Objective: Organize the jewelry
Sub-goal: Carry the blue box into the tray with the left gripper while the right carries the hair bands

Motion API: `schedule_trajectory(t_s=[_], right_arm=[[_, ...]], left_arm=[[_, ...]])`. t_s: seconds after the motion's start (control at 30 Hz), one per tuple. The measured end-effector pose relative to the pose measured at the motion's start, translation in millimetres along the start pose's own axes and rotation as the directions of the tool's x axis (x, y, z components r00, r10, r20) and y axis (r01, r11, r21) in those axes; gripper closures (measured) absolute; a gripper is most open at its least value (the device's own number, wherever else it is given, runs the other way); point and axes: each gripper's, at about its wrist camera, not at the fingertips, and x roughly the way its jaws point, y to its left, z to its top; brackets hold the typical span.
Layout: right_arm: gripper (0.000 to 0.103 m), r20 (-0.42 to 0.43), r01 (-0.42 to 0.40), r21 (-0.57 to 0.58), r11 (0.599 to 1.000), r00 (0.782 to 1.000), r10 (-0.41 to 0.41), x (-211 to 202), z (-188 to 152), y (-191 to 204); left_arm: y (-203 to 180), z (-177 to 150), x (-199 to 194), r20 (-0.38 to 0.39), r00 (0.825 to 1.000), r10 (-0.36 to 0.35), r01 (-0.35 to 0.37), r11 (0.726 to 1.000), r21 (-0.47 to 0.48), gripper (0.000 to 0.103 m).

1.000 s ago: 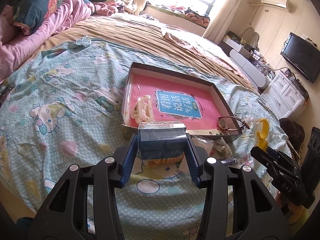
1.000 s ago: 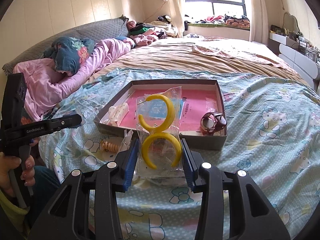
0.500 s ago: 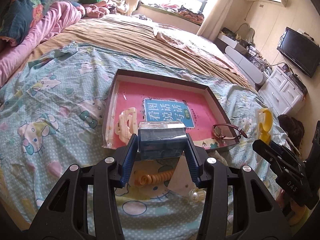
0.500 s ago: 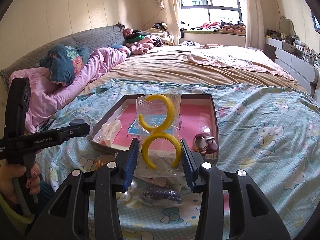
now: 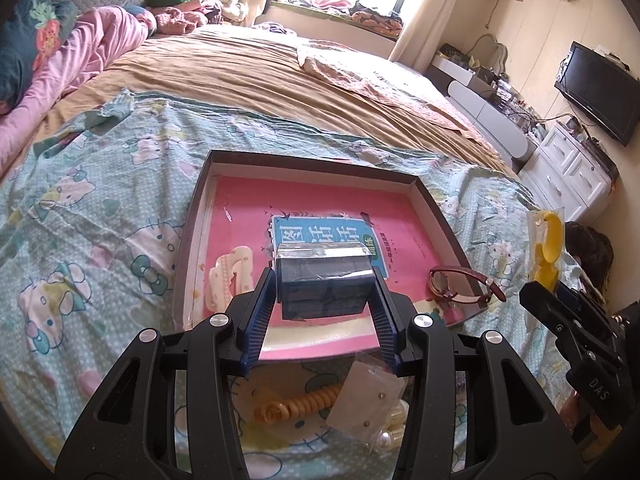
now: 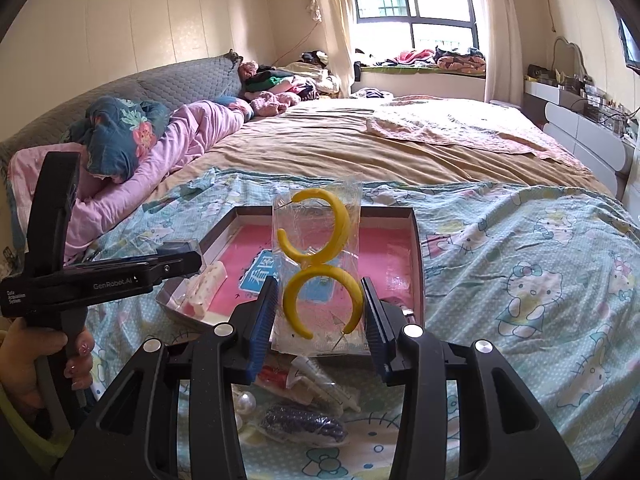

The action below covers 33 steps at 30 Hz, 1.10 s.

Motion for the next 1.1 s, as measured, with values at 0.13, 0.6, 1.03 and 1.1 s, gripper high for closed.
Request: schedule_trajectory(t_s=[0.13, 0.6, 1.03, 1.1], right_arm=[[0.063, -0.003, 0.009, -0.005, 1.000, 1.000, -0.009, 8.2, 4.2, -1.6], [0.063, -0.057, 0.022, 0.001, 1.000, 0.998, -0.022, 44.2, 7.1, -4.6], [0.063, -0.164, 0.027, 0.002, 1.000, 0.986, -0.027, 83.2, -4.2, -13.6], [0.063, -0.176, 0.030, -0.004, 1.000, 0.984, -0.030, 88.0, -6.1, -13.7]], left_arm=[[2.3, 5.1, 10.2, -0.014, 1.000, -0.004, 0.004, 1.000, -0.010, 0.065], [15.0, -1.3, 50.7, -0.078, 0.996, -0.034, 0.032, 0.999, -0.026, 0.065], [20.2, -7.4, 68.4, -0.143, 0.990, -0.024, 0.023, 1.000, -0.011, 0.065], [20.7, -7.0, 68.3, -0.142, 0.990, -0.025, 0.024, 1.000, -0.011, 0.065]])
